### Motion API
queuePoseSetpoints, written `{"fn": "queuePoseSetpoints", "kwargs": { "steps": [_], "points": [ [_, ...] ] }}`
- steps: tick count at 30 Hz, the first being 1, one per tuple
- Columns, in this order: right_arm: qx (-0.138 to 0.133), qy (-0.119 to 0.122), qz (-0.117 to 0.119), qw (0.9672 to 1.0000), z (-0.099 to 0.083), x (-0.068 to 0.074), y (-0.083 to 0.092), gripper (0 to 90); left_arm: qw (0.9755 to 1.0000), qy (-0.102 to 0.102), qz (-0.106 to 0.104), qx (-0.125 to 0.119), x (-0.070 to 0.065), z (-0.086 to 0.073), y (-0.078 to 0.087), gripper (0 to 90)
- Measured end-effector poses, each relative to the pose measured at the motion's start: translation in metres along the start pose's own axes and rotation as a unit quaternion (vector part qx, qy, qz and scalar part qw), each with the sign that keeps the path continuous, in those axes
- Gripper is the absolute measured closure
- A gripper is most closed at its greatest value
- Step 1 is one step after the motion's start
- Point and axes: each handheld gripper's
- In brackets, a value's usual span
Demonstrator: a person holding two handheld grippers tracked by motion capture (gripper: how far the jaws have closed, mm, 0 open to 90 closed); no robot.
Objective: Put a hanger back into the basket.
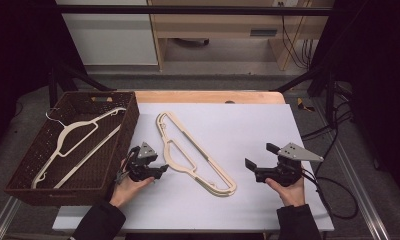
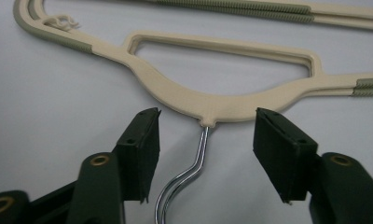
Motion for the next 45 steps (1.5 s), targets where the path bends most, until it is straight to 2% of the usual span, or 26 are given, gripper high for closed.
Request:
{"fn": "queuePoseSetpoints", "kwargs": {
  "steps": [3, 7, 8, 9, 17, 22, 24, 33, 35, 45],
  "points": [
    [0.001, 0.001, 0.002, 1.0, 0.0, 0.0, 0.0, 5.9, 1.0, 0.001, -0.003, 0.009, 0.0, -0.002, -0.005, 48.9],
    [0.003, 0.0, 0.002, 1.0, -0.001, 0.001, -0.002, 6.0, 0.9994, -0.005, 0.003, 0.033, 0.001, -0.005, -0.013, 56.5],
    [0.003, 0.0, 0.002, 1.0, -0.001, 0.001, -0.002, 6.0, 0.9994, -0.005, 0.003, 0.033, 0.001, -0.005, -0.013, 59.2],
    [0.004, 0.001, 0.003, 1.0, -0.001, 0.001, -0.003, 6.0, 0.9994, -0.005, -0.008, 0.034, 0.002, -0.006, -0.015, 61.7],
    [0.005, 0.001, 0.004, 1.0, -0.002, 0.001, -0.004, 6.0, 0.9994, 0.004, -0.017, 0.03, 0.003, -0.006, -0.016, 74.3],
    [0.011, 0.003, 0.007, 0.9999, -0.003, 0.002, -0.007, 6.1, 0.9994, 0.011, -0.013, 0.031, 0.006, -0.006, -0.016, 85.4],
    [0.012, 0.004, 0.006, 0.9999, -0.003, 0.002, -0.008, 6.1, 0.9993, 0.009, -0.014, 0.033, 0.006, -0.005, -0.016, 86.2],
    [0.018, 0.008, 0.013, 0.9997, -0.005, 0.003, -0.013, 6.5, 0.9988, -0.029, -0.003, 0.039, 0.003, -0.002, -0.013, 87.9],
    [0.019, 0.008, 0.014, 0.9997, -0.005, 0.003, -0.014, 6.7, 0.9989, -0.028, -0.01, 0.036, 0.002, -0.001, -0.011, 88.2],
    [0.028, 0.018, 0.031, 0.999, -0.004, 0.013, -0.026, 8.0, 0.9989, -0.032, -0.016, 0.029, -0.003, 0.009, 0.005, 88.6]
  ]
}}
Point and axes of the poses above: each handheld gripper's, and its own axes: y roughly backward along the jaws, z roughly out of its top, x roughly to its left
